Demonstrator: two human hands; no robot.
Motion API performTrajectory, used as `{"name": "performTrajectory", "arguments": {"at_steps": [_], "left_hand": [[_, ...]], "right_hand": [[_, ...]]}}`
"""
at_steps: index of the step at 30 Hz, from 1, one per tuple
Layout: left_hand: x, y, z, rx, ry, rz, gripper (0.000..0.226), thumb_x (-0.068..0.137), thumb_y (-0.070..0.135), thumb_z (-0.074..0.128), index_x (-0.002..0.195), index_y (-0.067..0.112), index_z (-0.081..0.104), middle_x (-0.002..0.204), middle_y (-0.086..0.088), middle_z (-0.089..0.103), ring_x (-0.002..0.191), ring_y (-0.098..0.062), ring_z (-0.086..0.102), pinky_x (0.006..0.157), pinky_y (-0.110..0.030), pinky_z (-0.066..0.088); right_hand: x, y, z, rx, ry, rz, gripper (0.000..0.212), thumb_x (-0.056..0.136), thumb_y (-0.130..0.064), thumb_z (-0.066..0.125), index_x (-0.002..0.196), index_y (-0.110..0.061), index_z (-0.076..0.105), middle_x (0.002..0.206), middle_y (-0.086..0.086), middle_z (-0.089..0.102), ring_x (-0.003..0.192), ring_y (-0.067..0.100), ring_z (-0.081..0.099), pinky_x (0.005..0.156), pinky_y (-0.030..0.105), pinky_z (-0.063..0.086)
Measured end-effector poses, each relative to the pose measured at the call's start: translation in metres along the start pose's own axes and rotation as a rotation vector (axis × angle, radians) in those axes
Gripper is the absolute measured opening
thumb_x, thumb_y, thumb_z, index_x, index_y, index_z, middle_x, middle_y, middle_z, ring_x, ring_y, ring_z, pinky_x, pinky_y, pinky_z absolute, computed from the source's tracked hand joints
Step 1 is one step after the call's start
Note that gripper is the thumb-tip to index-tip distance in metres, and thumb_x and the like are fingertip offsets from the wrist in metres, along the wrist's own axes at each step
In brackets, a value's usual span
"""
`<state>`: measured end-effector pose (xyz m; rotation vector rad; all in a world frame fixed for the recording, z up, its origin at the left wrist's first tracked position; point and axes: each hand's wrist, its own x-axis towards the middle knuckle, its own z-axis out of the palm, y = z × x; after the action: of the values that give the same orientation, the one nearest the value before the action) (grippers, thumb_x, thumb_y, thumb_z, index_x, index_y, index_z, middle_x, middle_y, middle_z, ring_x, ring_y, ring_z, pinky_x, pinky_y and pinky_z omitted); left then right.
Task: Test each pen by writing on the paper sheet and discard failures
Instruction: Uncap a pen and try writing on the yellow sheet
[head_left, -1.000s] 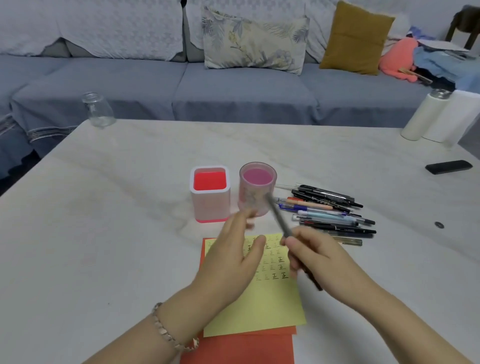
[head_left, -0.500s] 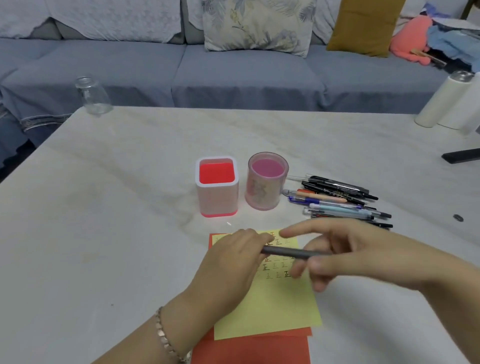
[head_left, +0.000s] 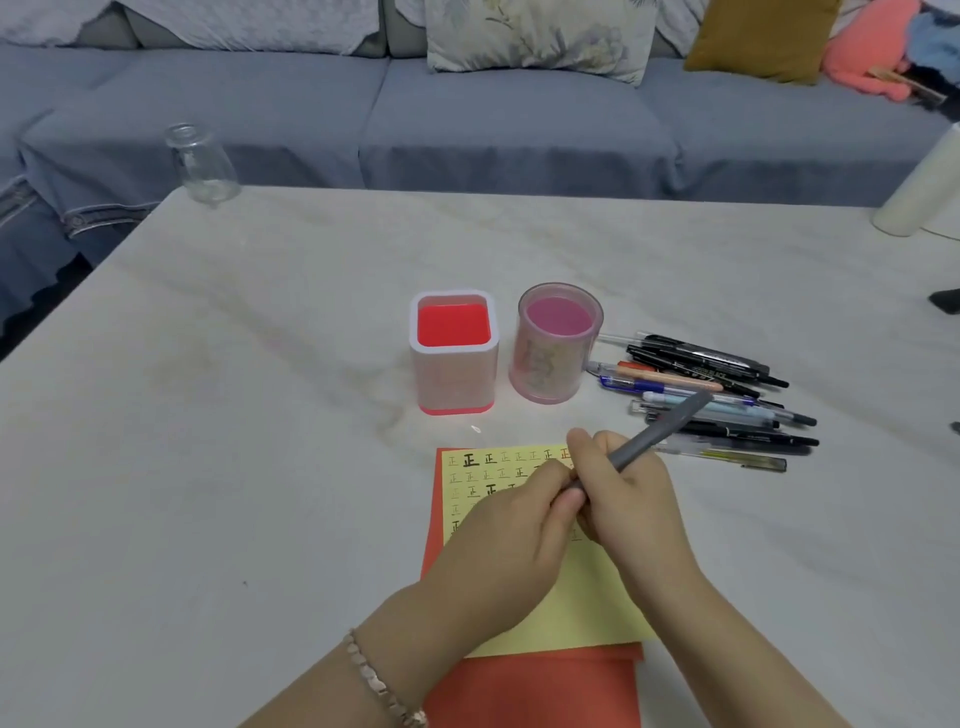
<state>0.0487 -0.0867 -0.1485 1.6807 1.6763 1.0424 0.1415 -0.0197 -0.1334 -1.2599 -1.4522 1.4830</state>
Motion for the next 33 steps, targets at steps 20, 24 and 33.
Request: {"name": "performTrajectory", "arguments": {"at_steps": [20,24,33], "left_hand": [[-0.031,-0.103,-0.042,0.547,0.243,-0.284,0.041,0.090,0.013,0.035,0.128,0.007,0.049,0.122,-0.011,0.057,0.118,-0.032,0.047,0.101,-0.038,0.028],[-0.038,-0.085,-0.032,0.415,0.066,-0.110,0.070,0.086,0.052,0.031,0.146,0.016,0.023,0.148,0.011,0.021,0.140,-0.004,0.007,0.115,-0.028,-0.001],[-0.031,-0.092,-0.008,0.622,-0.062,-0.062,0.087,0.071,0.074,0.035,0.138,0.019,0.042,0.148,0.005,0.033,0.137,-0.009,0.017,0.110,-0.038,0.007]], "right_hand": [[-0.015,0.091,-0.025,-1.015,-0.491,-0.512,0.051,0.081,-0.074,0.030,0.111,-0.034,0.043,0.142,-0.002,0.045,0.137,0.011,0.027,0.113,0.028,0.004],[-0.002,0.087,-0.029,-0.989,-0.460,-0.535,0.061,0.074,-0.076,0.037,0.118,-0.033,0.044,0.146,-0.012,0.032,0.138,-0.001,0.013,0.114,0.021,-0.006],[0.013,0.082,-0.038,-0.844,-0.418,-0.464,0.047,0.075,-0.063,0.047,0.114,-0.037,0.048,0.139,-0.006,0.047,0.135,0.006,0.032,0.117,0.027,0.011]]}}
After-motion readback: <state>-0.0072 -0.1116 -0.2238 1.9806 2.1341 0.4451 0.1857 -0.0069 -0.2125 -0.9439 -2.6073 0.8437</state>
